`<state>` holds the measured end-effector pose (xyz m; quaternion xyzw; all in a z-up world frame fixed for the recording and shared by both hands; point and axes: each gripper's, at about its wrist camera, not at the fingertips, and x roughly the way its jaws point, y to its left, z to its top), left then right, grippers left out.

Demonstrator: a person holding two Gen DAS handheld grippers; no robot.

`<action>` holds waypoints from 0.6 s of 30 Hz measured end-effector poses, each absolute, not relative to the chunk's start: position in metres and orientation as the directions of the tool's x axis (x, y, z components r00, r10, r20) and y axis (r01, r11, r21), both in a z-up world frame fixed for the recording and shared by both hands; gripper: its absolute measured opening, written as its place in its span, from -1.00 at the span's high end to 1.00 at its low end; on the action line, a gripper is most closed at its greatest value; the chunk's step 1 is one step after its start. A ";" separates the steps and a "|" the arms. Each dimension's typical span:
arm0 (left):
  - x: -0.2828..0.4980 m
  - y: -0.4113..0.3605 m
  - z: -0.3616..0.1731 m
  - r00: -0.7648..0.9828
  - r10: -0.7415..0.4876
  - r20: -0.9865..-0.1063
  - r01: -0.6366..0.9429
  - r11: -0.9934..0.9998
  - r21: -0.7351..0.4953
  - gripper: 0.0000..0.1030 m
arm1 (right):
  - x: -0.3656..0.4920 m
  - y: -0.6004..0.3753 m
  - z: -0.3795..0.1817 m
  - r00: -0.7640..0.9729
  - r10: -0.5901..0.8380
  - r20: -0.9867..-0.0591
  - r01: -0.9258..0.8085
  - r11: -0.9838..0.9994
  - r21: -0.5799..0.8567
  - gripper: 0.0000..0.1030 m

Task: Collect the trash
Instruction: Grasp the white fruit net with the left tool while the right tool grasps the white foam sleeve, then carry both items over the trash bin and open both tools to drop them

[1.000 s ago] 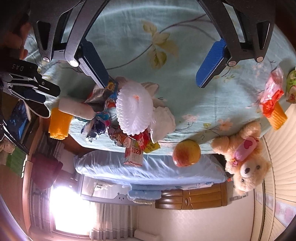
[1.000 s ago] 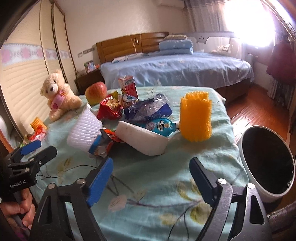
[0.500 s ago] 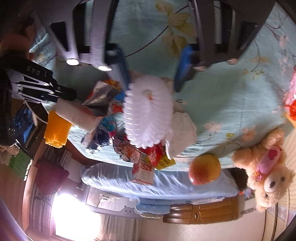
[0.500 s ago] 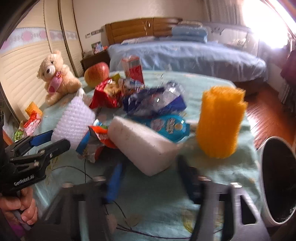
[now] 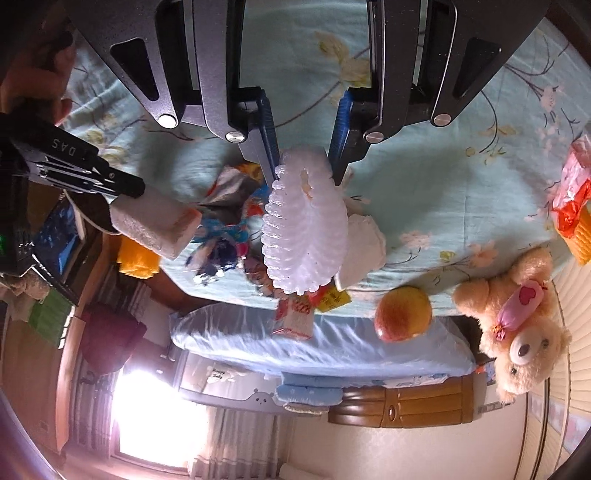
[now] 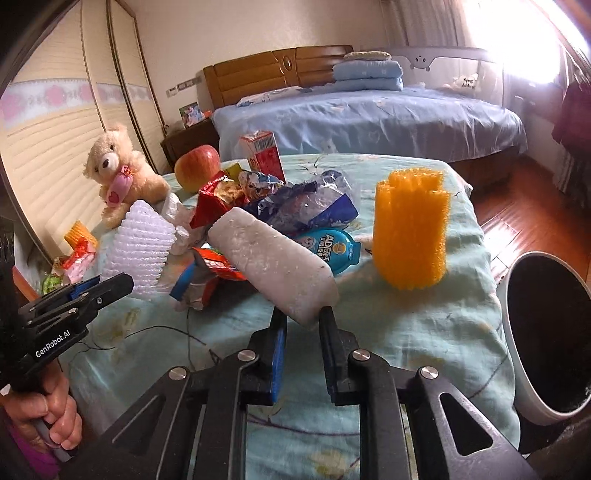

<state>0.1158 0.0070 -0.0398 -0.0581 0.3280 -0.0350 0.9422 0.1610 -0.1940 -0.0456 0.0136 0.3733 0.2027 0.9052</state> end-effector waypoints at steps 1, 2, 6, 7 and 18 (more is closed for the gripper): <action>0.114 0.004 -0.037 0.784 -0.112 -0.610 0.039 0.990 -0.132 0.51 | 0.159 -0.198 -0.045 0.641 0.381 -0.666 -0.349 0.918 0.188 0.66; 0.113 0.001 -0.036 0.785 -0.121 -0.608 0.050 0.990 -0.132 0.51 | 0.157 -0.200 -0.046 0.644 0.380 -0.664 -0.341 0.919 0.196 0.66; 0.108 -0.017 -0.033 0.783 -0.159 -0.602 0.103 0.987 -0.127 0.51 | 0.147 -0.219 -0.047 0.660 0.367 -0.655 -0.294 0.929 0.225 0.66; 0.107 -0.024 -0.032 0.780 -0.173 -0.601 0.120 0.985 -0.127 0.51 | 0.144 -0.225 -0.048 0.665 0.359 -0.655 -0.280 0.933 0.227 0.66; 0.106 -0.089 -0.029 0.742 -0.277 -0.610 0.263 0.958 -0.114 0.51 | 0.123 -0.290 -0.046 0.715 0.270 -0.644 -0.140 0.959 0.247 0.66</action>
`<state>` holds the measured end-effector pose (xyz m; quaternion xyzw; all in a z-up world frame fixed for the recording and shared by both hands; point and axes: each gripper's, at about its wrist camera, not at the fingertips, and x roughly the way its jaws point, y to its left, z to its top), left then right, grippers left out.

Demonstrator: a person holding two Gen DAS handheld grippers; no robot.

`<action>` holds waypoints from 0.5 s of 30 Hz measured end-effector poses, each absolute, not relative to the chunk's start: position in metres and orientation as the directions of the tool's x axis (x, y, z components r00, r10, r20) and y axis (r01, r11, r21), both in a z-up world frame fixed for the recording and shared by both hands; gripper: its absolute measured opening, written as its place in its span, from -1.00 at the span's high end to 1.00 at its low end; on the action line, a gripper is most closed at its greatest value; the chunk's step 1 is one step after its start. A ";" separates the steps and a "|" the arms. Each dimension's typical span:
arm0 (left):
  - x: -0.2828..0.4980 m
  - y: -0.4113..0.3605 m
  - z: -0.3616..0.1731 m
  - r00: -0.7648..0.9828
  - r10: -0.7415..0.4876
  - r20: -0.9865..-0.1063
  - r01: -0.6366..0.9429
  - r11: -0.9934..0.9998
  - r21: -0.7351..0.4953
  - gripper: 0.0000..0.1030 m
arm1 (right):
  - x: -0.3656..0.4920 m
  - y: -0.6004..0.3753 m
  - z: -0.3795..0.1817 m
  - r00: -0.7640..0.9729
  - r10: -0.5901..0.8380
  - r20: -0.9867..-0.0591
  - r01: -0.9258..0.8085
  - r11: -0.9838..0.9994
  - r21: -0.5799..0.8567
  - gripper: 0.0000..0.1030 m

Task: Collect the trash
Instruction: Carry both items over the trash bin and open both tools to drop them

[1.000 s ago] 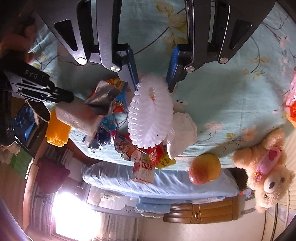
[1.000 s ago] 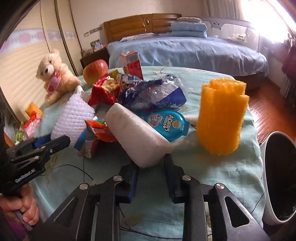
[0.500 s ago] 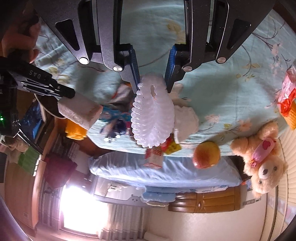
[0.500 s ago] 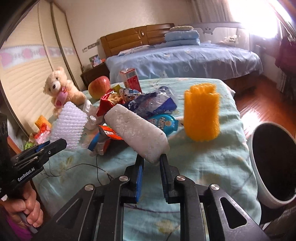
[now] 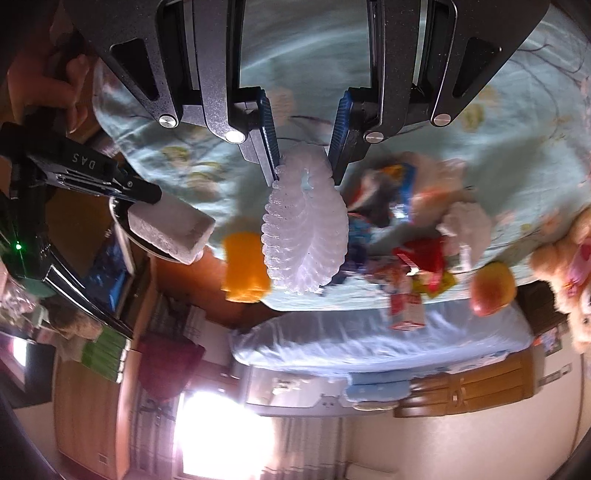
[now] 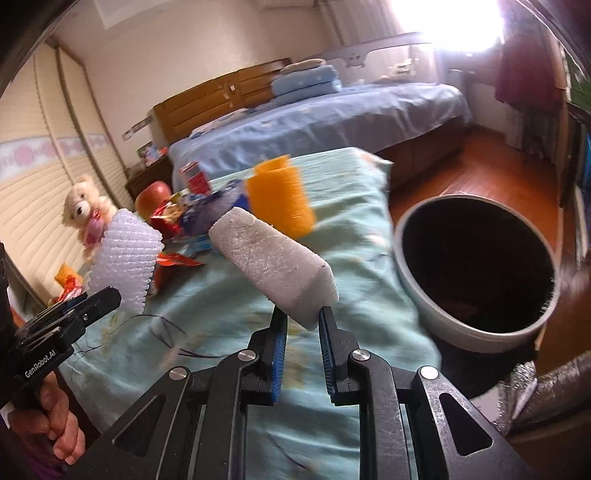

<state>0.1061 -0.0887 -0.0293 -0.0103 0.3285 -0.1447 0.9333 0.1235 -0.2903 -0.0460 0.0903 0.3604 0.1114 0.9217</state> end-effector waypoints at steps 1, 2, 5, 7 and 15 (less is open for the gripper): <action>0.108 -0.093 -0.030 0.737 -0.285 -0.613 0.273 0.955 -0.115 0.51 | 0.122 -0.296 -0.046 0.719 0.262 -0.644 -0.129 0.960 0.247 0.66; 0.109 -0.100 -0.030 0.730 -0.296 -0.616 0.287 0.951 -0.116 0.51 | 0.121 -0.300 -0.045 0.722 0.253 -0.644 -0.119 0.962 0.245 0.66; 0.112 -0.116 -0.030 0.713 -0.323 -0.622 0.323 0.939 -0.118 0.51 | 0.116 -0.318 -0.046 0.732 0.226 -0.643 -0.091 0.968 0.236 0.66; 0.114 -0.130 -0.030 0.704 -0.339 -0.625 0.348 0.931 -0.113 0.51 | 0.115 -0.330 -0.047 0.737 0.203 -0.645 -0.066 0.971 0.230 0.66; 0.127 -0.171 -0.031 0.666 -0.380 -0.642 0.422 0.902 -0.097 0.51 | 0.115 -0.367 -0.049 0.744 0.136 -0.654 0.022 0.974 0.227 0.66</action>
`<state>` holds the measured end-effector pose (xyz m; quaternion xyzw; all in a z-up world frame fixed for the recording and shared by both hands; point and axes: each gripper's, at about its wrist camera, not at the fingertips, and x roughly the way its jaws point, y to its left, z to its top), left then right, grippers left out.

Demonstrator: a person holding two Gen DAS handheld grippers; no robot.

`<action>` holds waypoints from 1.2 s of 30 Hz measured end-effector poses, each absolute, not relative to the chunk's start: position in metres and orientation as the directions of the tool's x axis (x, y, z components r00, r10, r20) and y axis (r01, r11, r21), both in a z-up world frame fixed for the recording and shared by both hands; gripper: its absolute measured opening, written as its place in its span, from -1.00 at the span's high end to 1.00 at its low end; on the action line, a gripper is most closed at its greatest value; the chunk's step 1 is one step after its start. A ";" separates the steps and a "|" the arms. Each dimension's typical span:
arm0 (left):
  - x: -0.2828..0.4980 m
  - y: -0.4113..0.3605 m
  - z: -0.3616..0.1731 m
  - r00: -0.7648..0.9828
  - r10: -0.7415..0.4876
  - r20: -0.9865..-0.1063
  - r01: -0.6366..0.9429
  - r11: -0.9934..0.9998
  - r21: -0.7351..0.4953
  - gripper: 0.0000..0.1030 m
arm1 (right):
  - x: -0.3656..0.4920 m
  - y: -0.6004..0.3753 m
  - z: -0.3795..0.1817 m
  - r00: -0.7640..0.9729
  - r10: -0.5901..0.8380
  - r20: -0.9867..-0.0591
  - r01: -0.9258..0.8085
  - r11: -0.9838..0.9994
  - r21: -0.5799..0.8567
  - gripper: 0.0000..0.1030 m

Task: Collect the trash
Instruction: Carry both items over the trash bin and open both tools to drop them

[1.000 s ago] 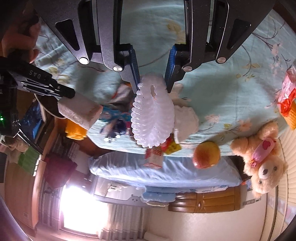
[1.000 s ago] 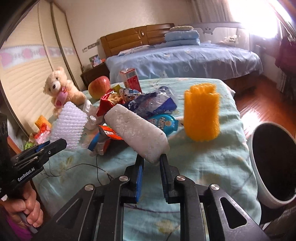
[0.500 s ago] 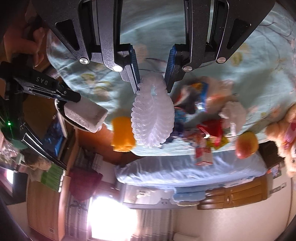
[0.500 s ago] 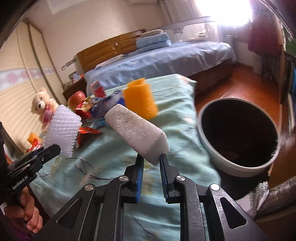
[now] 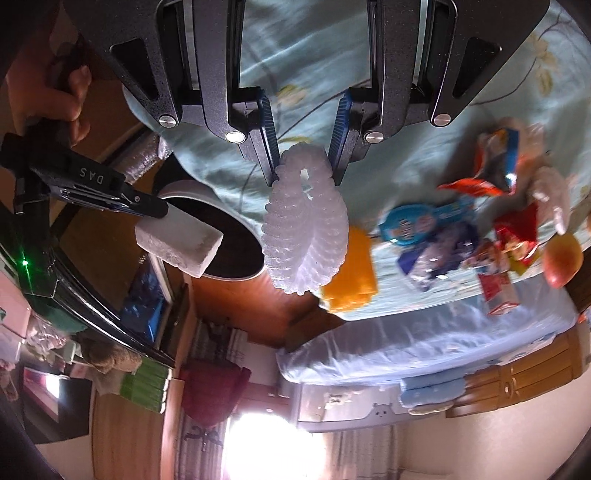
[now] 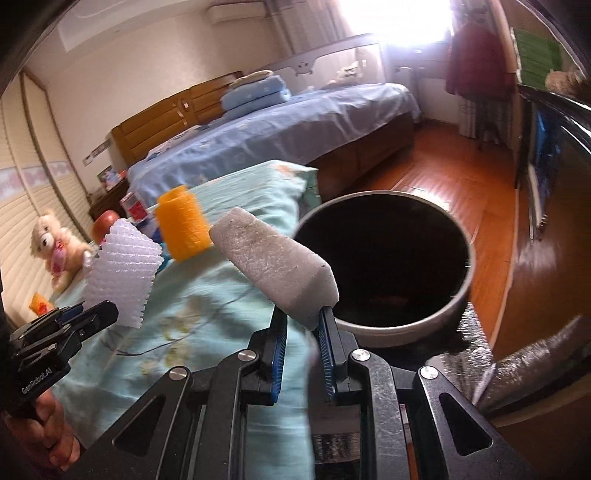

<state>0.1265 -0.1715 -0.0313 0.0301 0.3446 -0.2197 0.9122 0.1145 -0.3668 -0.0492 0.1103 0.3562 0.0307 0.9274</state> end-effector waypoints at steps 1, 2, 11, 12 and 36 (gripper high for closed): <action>0.128 -0.177 -0.031 0.663 -0.385 -0.642 0.427 0.899 -0.097 0.51 | 0.115 -0.371 -0.050 0.745 0.130 -0.655 0.029 0.973 0.227 0.66; 0.130 -0.181 -0.031 0.660 -0.387 -0.644 0.432 0.897 -0.096 0.51 | 0.116 -0.375 -0.050 0.745 0.125 -0.655 0.036 0.973 0.226 0.66; 0.149 -0.218 -0.034 0.620 -0.413 -0.668 0.484 0.871 -0.089 0.51 | 0.129 -0.399 -0.055 0.737 0.091 -0.670 0.081 0.972 0.221 0.66; 0.152 -0.223 -0.035 0.612 -0.416 -0.672 0.489 0.867 -0.092 0.51 | 0.131 -0.400 -0.056 0.735 0.087 -0.672 0.084 0.972 0.218 0.66; 0.195 -0.281 -0.043 0.528 -0.452 -0.719 0.555 0.824 -0.111 0.51 | 0.164 -0.443 -0.062 0.698 0.045 -0.715 0.129 0.974 0.188 0.66</action>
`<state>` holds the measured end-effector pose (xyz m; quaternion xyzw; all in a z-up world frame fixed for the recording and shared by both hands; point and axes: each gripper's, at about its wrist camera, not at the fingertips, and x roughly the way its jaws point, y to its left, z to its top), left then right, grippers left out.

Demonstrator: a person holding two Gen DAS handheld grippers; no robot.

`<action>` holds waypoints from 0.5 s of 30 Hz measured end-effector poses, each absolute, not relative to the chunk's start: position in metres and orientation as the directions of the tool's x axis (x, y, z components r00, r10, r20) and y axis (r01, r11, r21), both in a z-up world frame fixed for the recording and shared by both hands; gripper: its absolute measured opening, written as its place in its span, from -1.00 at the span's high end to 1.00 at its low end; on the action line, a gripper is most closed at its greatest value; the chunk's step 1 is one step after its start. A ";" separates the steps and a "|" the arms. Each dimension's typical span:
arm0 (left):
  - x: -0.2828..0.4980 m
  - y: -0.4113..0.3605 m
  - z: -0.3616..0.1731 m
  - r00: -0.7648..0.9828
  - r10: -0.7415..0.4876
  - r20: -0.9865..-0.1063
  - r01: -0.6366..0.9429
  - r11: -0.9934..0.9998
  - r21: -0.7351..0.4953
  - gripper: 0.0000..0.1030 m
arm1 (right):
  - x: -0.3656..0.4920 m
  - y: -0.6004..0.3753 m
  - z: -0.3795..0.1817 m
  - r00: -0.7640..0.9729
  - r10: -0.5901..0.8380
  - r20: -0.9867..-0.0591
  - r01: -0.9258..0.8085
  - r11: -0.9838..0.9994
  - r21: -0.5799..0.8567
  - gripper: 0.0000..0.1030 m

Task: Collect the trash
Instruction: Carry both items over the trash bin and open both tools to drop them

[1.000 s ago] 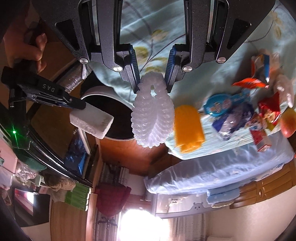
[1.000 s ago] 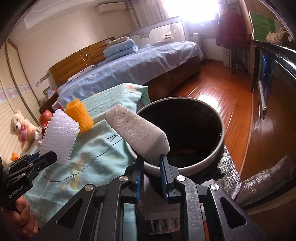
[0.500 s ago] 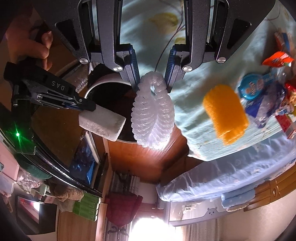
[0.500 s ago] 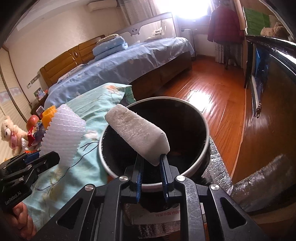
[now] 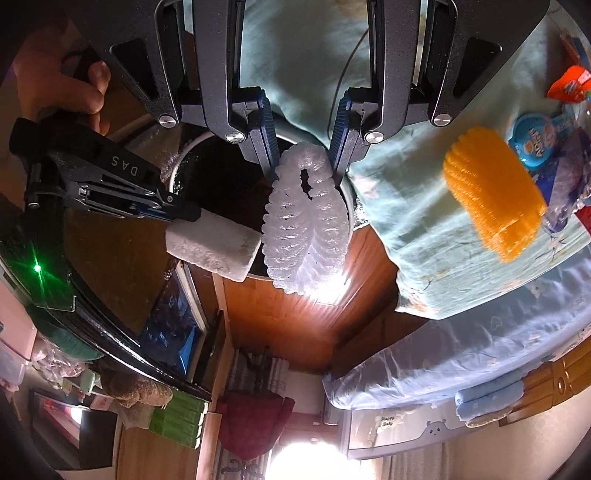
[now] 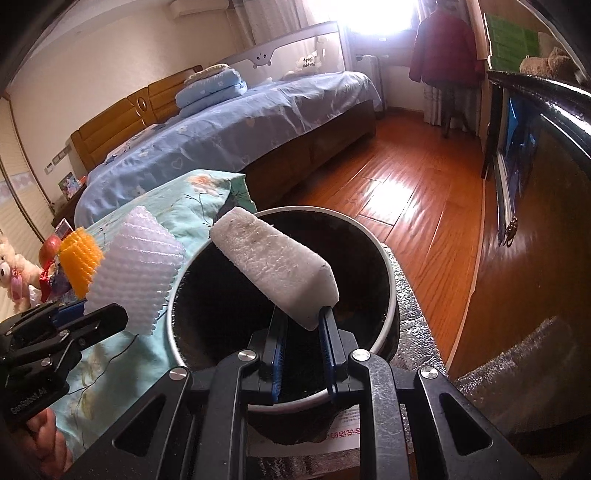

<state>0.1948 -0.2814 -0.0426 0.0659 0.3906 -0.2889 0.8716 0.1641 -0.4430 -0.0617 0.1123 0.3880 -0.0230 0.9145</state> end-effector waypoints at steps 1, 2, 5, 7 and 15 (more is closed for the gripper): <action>0.196 -0.283 -0.043 0.526 -0.450 -0.721 0.556 0.824 -0.109 0.51 | 0.165 -0.444 -0.062 0.695 0.047 -0.717 0.130 0.973 0.190 0.65; 0.196 -0.284 -0.044 0.523 -0.451 -0.723 0.557 0.823 -0.110 0.51 | 0.165 -0.445 -0.063 0.693 0.049 -0.719 0.130 0.973 0.191 0.65; 0.199 -0.288 -0.048 0.511 -0.451 -0.732 0.560 0.820 -0.115 0.51 | 0.168 -0.445 -0.063 0.691 0.048 -0.721 0.134 0.972 0.193 0.61; 0.201 -0.289 -0.049 0.505 -0.454 -0.734 0.560 0.819 -0.121 0.51 | 0.168 -0.448 -0.063 0.690 0.046 -0.722 0.137 0.972 0.193 0.61; 0.196 -0.285 -0.048 0.524 -0.454 -0.721 0.562 0.820 -0.109 -0.12 | 0.168 -0.452 -0.062 0.689 0.031 -0.724 0.159 0.968 0.193 0.19</action>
